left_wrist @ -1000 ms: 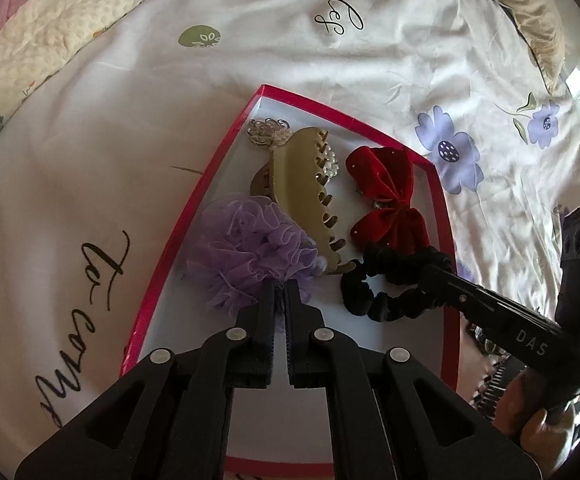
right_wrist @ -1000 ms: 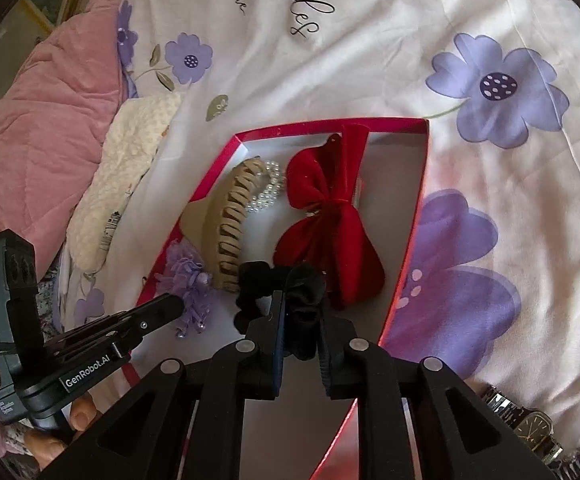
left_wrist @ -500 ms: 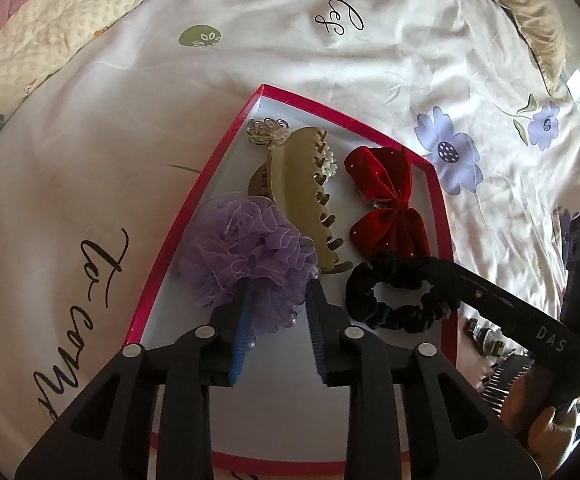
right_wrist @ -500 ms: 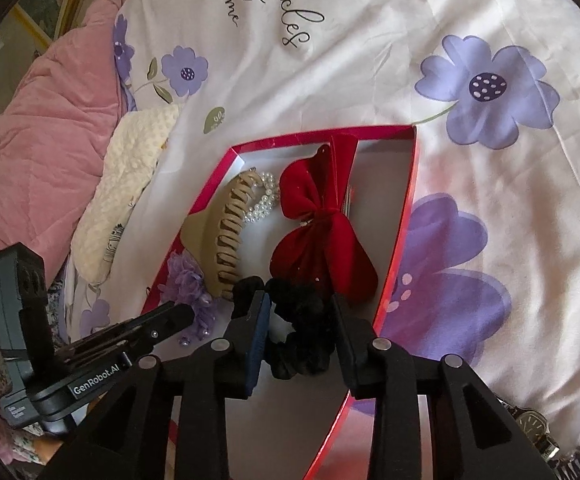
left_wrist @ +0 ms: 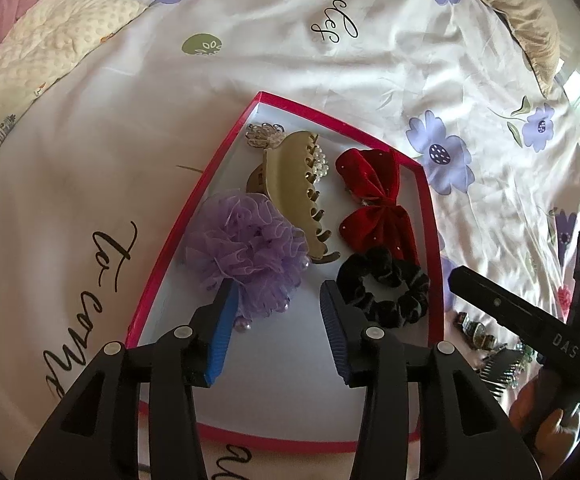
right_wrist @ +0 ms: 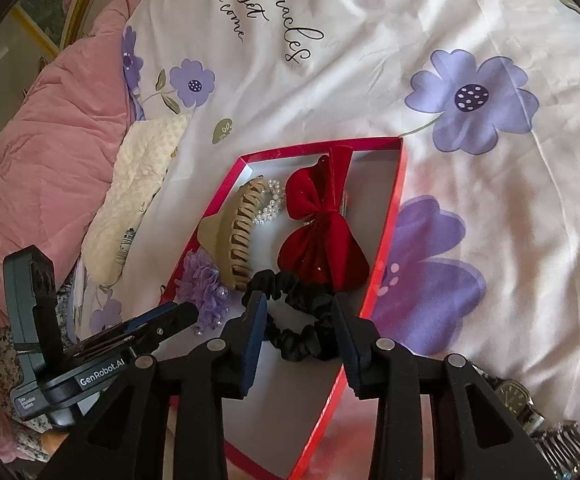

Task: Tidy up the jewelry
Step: 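Open both tools to release the flower and scrunchie in the box, then grasp the black comb with the left tool while the right tool grasps the green braided scrunchie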

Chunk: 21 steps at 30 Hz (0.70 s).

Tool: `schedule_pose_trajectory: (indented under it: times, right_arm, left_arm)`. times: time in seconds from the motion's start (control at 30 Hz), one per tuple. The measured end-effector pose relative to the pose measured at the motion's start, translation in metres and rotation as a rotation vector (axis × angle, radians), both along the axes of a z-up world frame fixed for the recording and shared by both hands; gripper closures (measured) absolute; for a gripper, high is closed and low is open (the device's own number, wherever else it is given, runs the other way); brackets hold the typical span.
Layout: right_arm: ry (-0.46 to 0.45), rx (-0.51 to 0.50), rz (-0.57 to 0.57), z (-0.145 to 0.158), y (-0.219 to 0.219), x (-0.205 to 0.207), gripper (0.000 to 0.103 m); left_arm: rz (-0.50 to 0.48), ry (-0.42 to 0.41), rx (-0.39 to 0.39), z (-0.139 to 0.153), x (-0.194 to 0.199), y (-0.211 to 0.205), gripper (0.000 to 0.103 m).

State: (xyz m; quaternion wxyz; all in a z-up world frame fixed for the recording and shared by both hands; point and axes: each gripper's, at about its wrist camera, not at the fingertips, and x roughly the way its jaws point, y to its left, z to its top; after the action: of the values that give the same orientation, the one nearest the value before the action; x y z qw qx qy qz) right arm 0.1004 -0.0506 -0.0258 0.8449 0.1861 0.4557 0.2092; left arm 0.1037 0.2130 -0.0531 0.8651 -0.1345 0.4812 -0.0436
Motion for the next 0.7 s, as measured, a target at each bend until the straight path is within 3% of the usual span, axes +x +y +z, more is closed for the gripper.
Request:
schedule_pose_trajectory:
  times: [0.1,0.7]
  right_arm:
    - [0.002,0.009,-0.01,0.001,-0.007,-0.006,0.063]
    - [-0.001,0.01,-0.197,0.007,-0.109,-0.072,0.058]
  left_arm:
    - [0.007,-0.006,-0.005,0.003,-0.004,0.0,0.054]
    - [-0.047,-0.036,-0.023,0.026,-0.028,-0.032,0.044]
